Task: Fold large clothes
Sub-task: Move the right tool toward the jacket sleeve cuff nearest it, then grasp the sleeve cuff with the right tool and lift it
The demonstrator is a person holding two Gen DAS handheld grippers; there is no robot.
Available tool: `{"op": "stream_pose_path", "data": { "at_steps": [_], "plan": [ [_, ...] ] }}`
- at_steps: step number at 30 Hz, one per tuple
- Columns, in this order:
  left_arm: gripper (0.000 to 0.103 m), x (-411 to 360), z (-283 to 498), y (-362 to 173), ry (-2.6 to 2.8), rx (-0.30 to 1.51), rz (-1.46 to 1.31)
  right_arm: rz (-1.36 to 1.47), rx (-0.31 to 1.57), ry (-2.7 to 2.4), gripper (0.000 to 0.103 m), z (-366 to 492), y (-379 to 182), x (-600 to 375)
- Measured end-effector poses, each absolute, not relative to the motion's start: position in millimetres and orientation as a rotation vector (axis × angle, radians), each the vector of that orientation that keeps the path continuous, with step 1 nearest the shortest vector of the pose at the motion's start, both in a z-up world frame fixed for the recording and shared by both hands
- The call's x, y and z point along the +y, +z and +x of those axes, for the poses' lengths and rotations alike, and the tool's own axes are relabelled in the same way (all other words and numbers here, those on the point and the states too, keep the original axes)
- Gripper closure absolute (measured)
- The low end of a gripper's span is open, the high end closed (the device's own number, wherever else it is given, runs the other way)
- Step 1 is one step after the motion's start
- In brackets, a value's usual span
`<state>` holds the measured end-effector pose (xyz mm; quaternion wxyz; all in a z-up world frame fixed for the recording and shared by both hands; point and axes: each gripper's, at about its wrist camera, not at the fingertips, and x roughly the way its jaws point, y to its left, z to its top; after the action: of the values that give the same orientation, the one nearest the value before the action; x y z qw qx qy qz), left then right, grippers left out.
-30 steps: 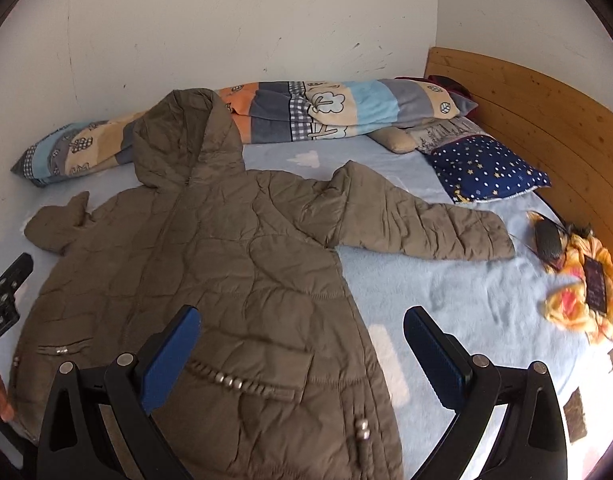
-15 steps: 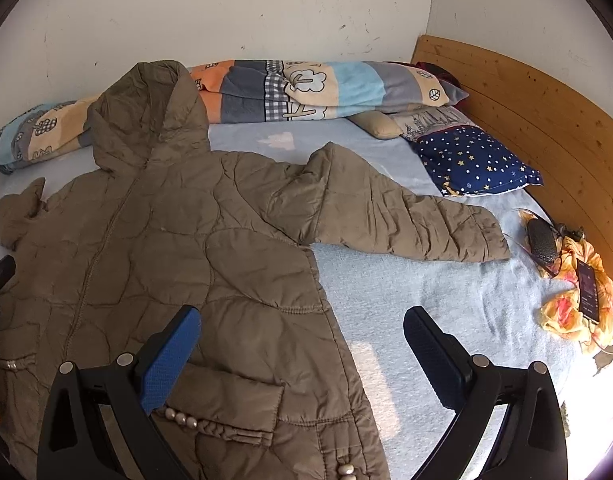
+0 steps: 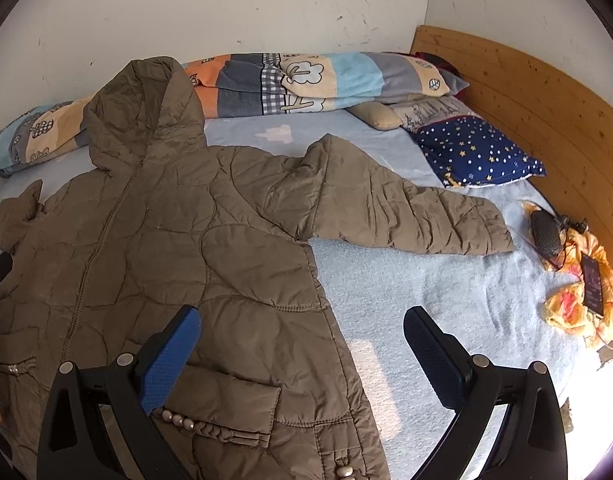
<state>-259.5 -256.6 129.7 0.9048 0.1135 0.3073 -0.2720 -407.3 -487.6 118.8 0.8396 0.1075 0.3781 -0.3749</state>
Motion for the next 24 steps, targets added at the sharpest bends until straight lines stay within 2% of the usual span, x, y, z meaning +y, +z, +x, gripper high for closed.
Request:
{"op": "stream_pose_path", "data": {
  "at_steps": [6, 9, 10, 14, 16, 21, 24],
  "plan": [
    [0.000, -257.7, -253.7, 126.3, -0.549, 0.648, 0.245, 0.562, 0.726, -0.735, 0.001, -438.1, 122.1, -560.7],
    [0.000, -257.9, -248.9, 124.9, -0.548, 0.657, 0.244, 0.732, 0.670, -0.774, 0.005, -464.7, 117.1, -614.6],
    [0.000, -258.4, -247.3, 125.0, -0.548, 0.662, 0.239, 0.778, 0.650, -0.793, 0.009, -474.7, 114.6, -632.9],
    [0.000, -258.7, -244.9, 123.4, -0.564, 0.698, 0.230, 0.946, 0.552, -0.843, 0.040, -517.5, 102.0, -704.8],
    [0.000, -260.2, -246.0, 121.2, -0.578, 0.708, 0.235, 1.007, 0.491, -0.882, 0.052, -538.4, 99.0, -732.6],
    [0.000, -264.2, -246.9, 115.3, -0.602, 0.742, 0.237, 1.182, 0.374, -0.981, 0.067, -582.9, 76.0, -790.5],
    [0.000, -265.9, -246.8, 112.0, -0.607, 0.751, 0.240, 1.239, 0.322, -1.011, 0.067, -599.3, 62.4, -813.2]
  ]
}}
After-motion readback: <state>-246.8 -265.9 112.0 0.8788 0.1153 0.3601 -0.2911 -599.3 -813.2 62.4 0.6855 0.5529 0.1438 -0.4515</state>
